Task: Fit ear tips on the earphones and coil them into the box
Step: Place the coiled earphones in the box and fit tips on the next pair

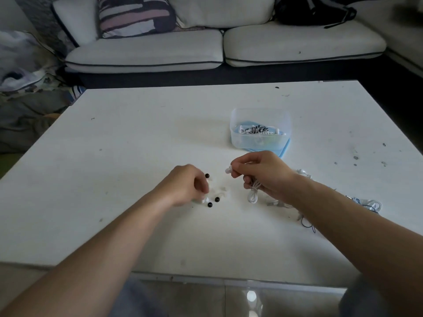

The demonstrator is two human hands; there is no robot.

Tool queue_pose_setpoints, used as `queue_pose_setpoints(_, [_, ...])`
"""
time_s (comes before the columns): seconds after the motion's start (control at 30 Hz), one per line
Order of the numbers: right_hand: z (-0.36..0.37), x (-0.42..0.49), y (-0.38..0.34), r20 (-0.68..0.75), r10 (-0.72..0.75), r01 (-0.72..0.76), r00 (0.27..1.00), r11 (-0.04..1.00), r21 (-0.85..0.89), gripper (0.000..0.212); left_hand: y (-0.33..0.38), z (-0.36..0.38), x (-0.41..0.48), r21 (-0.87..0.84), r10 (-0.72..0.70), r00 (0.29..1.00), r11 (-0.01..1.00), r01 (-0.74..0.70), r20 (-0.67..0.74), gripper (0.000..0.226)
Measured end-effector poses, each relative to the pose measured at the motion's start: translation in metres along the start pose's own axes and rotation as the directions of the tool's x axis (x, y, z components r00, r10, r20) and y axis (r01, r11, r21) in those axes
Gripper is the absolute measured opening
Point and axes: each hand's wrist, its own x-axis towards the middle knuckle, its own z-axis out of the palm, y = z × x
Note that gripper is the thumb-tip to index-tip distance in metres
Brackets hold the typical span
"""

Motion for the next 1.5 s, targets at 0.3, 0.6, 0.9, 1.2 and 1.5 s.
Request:
queue_pose_setpoints(0.3, [-0.002, 0.001, 0.000, 0.023, 0.068, -0.070, 0.997, 0.994, 0.085, 0.014, -0.004, 0.019, 0.002, 0.189, -0.016, 1.000, 0.982, 0.016, -0.001, 0.008])
queue_pose_setpoints(0.6, [-0.002, -0.004, -0.007, -0.001, 0.048, -0.048, 0.999, 0.996, 0.074, 0.017, 0.003, 0.002, -0.002, 0.092, -0.029, 0.994, 0.995, 0.039, -0.107, 0.008])
queue_pose_setpoints(0.9, [0.001, -0.010, -0.017, -0.013, 0.006, -0.003, 1.000, 0.976, 0.219, 0.001, 0.030, -0.019, -0.017, -0.651, 0.018, 0.988, 0.750, -0.117, -0.156, 0.020])
queue_pose_setpoints(1.2, [0.004, -0.021, -0.027, -0.030, -0.152, 0.155, 0.988, 0.957, 0.245, 0.002, 0.040, -0.021, -0.018, -0.940, -0.007, 1.000, 0.340, -0.022, -0.026, 0.024])
queue_pose_setpoints(1.5, [0.003, -0.024, -0.027, -0.037, -0.215, 0.218, 0.976, 0.959, 0.182, 0.002, 0.044, -0.023, -0.019, -0.978, 0.021, 1.000, 0.208, 0.013, 0.018, 0.020])
